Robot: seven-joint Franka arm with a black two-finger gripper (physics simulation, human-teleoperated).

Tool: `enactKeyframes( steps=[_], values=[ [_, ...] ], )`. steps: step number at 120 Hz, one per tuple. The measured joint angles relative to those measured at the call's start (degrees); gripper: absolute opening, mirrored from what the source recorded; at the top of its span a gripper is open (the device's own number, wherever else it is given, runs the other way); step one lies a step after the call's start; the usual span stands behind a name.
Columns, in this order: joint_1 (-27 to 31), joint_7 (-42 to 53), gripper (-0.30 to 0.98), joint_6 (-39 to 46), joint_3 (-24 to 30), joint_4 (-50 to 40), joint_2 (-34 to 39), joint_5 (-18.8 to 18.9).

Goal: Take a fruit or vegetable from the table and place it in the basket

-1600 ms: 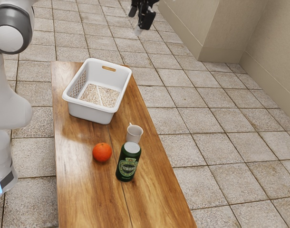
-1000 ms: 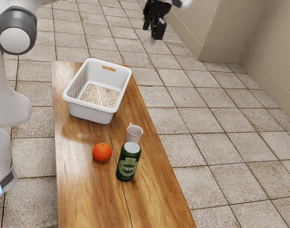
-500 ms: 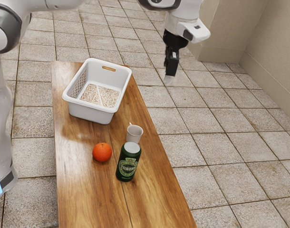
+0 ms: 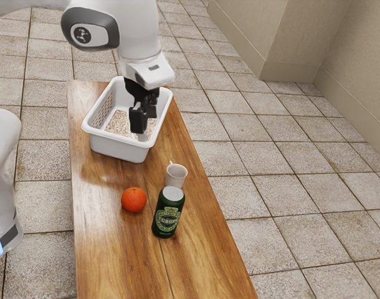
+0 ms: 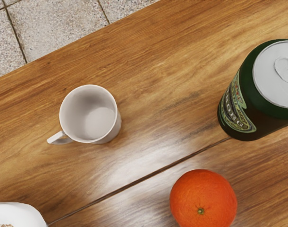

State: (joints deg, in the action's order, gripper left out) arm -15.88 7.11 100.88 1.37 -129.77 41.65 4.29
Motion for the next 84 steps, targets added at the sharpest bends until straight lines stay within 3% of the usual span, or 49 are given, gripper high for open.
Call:
enactKeyframes(
  steps=[20,45,84],
  values=[
    [-5.71,-0.43,0.66,7.74,-2.95,-7.86,1.82,-0.08],
    [-10.76,-0.82,0.66,10.84,-8.87,-13.01,1.22,-0.29],
    [-11.59,-1.21,0.66,11.33,-9.81,-14.19,-8.1,-0.27]
  ],
)
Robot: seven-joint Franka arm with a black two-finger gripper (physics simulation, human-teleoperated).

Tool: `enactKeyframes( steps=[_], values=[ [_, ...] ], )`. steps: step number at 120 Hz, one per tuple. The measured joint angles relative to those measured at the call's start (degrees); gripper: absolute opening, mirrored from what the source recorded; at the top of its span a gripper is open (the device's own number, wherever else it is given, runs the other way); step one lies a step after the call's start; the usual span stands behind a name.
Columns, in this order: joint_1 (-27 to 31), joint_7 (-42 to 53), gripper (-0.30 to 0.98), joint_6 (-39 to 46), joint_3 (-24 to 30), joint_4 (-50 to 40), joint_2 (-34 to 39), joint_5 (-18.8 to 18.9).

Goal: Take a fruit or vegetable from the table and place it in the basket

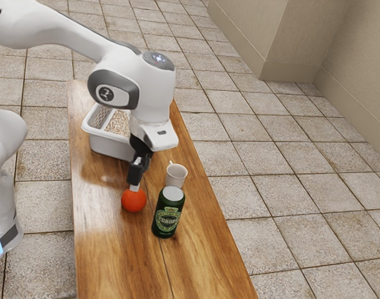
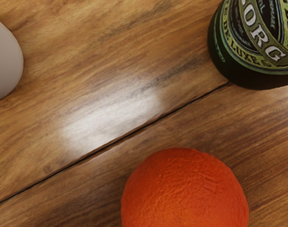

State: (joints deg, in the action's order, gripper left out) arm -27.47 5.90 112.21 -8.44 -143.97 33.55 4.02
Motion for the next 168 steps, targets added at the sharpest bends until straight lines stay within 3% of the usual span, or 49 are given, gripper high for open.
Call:
enactKeyframes(
  steps=[81,144,155,168],
  values=[
    [-0.01,-0.38,0.66,6.82,0.26,-0.42,-7.79,-0.23],
    [0.29,-1.56,0.66,2.98,0.05,-1.41,-8.84,-0.24],
    [0.62,-1.71,0.52,2.93,0.0,-1.45,-8.98,0.19],
    [1.57,-1.9,0.39,3.99,0.0,-1.43,-9.03,3.27]
  ],
)
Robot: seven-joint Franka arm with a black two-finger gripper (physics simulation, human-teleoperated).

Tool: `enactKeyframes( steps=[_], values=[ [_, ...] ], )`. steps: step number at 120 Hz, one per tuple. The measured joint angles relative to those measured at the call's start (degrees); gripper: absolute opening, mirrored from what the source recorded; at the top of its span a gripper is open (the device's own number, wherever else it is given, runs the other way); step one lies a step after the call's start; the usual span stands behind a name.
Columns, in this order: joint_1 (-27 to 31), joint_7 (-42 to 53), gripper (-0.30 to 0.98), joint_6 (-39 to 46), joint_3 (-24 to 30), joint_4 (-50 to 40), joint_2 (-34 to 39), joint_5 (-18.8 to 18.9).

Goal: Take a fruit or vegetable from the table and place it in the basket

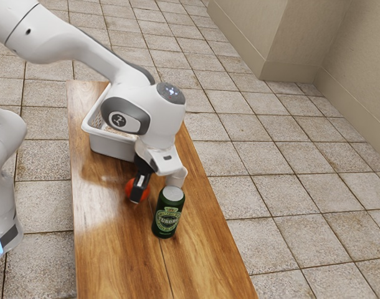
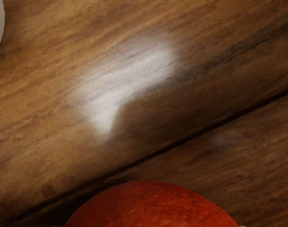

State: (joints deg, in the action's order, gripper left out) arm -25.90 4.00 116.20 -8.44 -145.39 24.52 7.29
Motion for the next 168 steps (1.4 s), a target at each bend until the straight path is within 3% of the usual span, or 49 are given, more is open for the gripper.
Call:
enactKeyframes(
  steps=[16,59,76,100,133,168],
  values=[
    [0.25,-0.35,0.37,-1.78,0.24,3.61,0.04,2.12],
    [-1.04,-5.64,0.37,-23.81,2.66,14.93,0.02,2.8],
    [-0.8,-7.72,0.37,-32.6,5.19,24.75,-0.11,3.71],
    [6.74,-9.41,0.38,-40.05,4.84,29.32,3.48,8.18],
    [8.46,-11.03,0.38,-40.96,0.36,27.91,3.27,10.12],
    [8.56,-11.2,0.37,-25.06,-8.37,23.4,3.01,16.98]
  ],
)
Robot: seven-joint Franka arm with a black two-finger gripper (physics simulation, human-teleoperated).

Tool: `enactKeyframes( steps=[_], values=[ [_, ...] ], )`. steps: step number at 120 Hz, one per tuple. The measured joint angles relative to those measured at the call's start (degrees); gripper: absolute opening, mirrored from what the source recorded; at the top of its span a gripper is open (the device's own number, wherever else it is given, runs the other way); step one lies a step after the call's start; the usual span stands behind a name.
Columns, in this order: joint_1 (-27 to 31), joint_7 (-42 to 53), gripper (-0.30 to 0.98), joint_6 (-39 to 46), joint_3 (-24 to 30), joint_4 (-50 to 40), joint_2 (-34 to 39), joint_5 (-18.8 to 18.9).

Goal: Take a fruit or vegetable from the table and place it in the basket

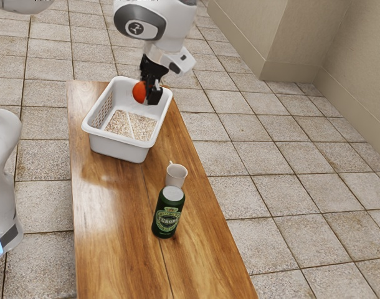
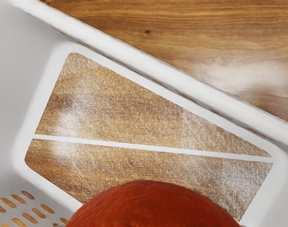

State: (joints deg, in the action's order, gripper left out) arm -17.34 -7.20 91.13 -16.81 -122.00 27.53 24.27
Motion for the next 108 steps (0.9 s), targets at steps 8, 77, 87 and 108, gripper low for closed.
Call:
enactKeyframes(
  steps=[8,77,87,108],
  values=[
    [0.07,0.23,0.38,4.26,-2.33,-1.84,-0.02,0.56],
    [-1.08,2.32,0.37,17.7,-12.63,-6.84,-1.13,4.07],
    [-1.08,2.49,0.37,16.24,-12.7,-6.93,-1.16,3.93],
    [-0.74,2.76,0.37,10.75,-12.11,-6.96,0.13,3.02]
  ],
)
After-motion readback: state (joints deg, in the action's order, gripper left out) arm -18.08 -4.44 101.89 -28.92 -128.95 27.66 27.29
